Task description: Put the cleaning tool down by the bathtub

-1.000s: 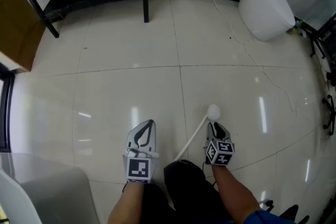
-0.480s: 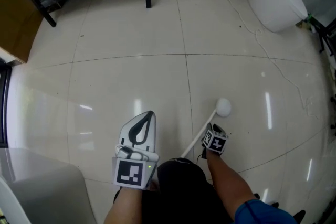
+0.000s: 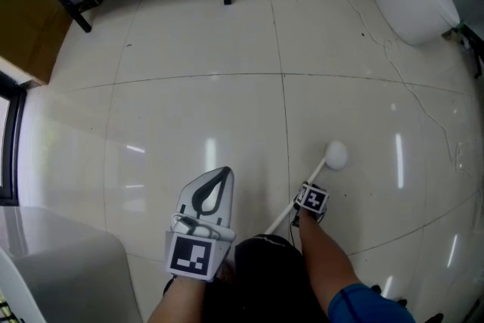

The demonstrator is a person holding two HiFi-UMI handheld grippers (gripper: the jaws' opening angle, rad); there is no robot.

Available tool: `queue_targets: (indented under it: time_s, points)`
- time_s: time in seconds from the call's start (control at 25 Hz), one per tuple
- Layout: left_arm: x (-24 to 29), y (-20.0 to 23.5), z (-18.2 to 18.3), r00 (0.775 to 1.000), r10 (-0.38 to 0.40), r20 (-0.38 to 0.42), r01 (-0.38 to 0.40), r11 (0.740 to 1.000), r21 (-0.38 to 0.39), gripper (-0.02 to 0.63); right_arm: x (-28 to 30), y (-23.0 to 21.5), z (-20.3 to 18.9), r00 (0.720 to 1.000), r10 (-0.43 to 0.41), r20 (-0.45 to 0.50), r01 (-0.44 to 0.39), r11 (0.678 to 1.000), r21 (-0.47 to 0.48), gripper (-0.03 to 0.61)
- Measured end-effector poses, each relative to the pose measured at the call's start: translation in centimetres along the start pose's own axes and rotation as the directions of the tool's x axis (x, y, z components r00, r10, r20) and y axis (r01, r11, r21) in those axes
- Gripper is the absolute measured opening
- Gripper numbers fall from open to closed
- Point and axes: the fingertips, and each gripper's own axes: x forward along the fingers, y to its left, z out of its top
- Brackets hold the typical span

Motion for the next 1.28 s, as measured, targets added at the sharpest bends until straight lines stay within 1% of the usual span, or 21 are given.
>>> queue_targets:
  time_s: [0.04, 0.12, 0.2, 0.28, 0.4, 0.48, 0.56, 0.64, 0.8, 0.84, 0.96, 1.08, 1.28]
  points:
    - [0.0, -0.1, 0.0, 1.000, -0.002, -0.001, 0.002, 1.000, 0.002, -0.002, 0.4, 0.1, -0.4, 1.000, -0.002, -0.010, 0.002, 1.000, -0.011, 0.157]
    - [0.1, -0.1, -0.1, 1.000, -0.001, -0.003, 0.001, 1.000, 0.000, -0.002, 1.0, 0.5, -0.5, 1.000, 0.003, -0.015, -0.003, 1.000, -0.030, 0.157]
    - [0.2, -0.1, -0.3, 1.000, -0.003, -0.008, 0.003, 1.000, -0.010, -0.002, 1.2, 0.4, -0.4, 1.000, -0.022, -0.022, 0.021, 0.999, -0.040, 0.167]
    - [0.4, -0.2, -0.5, 1.000, -0.008, -0.008, 0.008, 1.000, -0.019, -0.002, 1.2, 0.2, -0.4, 0.999, -0.040, -0.022, 0.039, 0.999, -0.033, 0.169]
    - [0.6, -0.6, -0.7, 1.000, -0.020, -0.012, 0.020, 1.000, -0.017, -0.003, 1.1, 0.3, -0.5, 1.000, -0.031, 0.000, 0.031, 0.999, -0.019, 0.167]
    - [0.8, -0.8, -0.7, 1.000, -0.026, -0.014, 0.025, 1.000, -0.016, -0.002, 1.2, 0.3, -0.6, 1.000, 0.001, 0.001, -0.001, 1.000, 0.031, 0.153]
    - [1.1, -0.9, -0.5, 0.999, -0.030, -0.009, 0.030, 0.999, -0.015, -0.002, 1.4, 0.3, -0.6, 0.999, 0.039, -0.004, -0.039, 0.994, 0.102, 0.125]
    - [1.3, -1.1, -0.4, 0.999, -0.036, -0.008, 0.036, 0.999, -0.017, -0.002, 1.4, -0.1, -0.7, 0.998, 0.060, -0.018, -0.056, 0.988, 0.141, 0.093]
    - [1.8, -1.3, -0.8, 0.999, -0.040, -0.030, 0.040, 0.999, -0.017, -0.003, 0.9, 0.1, -1.0, 0.992, 0.116, -0.039, -0.104, 0.967, 0.234, 0.092]
    - [2.0, -1.3, -0.9, 0.999, -0.041, -0.035, 0.040, 0.999, -0.014, -0.002, 0.7, 0.3, -0.9, 0.991, 0.127, -0.036, -0.114, 0.963, 0.244, 0.092]
    - [2.5, -1.4, -1.4, 0.998, -0.048, -0.043, 0.047, 0.999, -0.012, -0.002, -0.7, 0.5, 0.3, 0.989, 0.146, -0.005, -0.142, 0.964, 0.224, 0.092]
    - [2.4, -1.1, -1.7, 0.997, -0.051, -0.051, 0.051, 0.999, -0.010, -0.002, -2.9, 1.0, 2.7, 0.984, 0.169, 0.061, -0.178, 0.963, 0.200, 0.092]
    - [1.6, -0.9, -2.4, 0.996, -0.043, -0.082, 0.041, 0.999, -0.030, -0.002, -9.1, 1.9, 6.9, 0.963, 0.212, 0.166, -0.235, 0.963, 0.131, 0.092]
